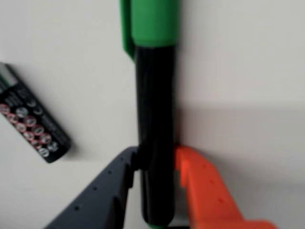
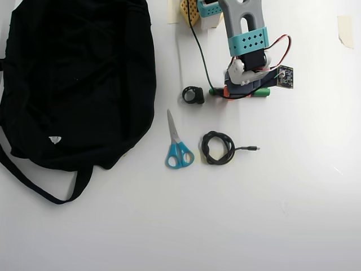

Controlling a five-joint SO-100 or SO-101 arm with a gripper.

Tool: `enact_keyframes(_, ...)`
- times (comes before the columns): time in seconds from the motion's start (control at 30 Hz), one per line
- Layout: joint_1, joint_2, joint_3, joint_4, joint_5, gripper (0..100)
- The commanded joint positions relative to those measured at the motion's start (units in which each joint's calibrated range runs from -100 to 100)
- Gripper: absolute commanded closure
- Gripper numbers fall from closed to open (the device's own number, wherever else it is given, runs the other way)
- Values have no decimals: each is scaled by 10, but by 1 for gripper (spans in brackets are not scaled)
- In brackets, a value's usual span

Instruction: Put the green marker into the black bag

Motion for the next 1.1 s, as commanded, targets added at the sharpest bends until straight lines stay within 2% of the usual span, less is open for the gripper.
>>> enact_keyframes(0.0, -6, -3, 1, 0, -1, 98)
enact_keyframes(0.5, -7, -16, -2, 4, -1, 98)
enact_keyframes(1.07, -7, -18, -74, 75, -1, 98)
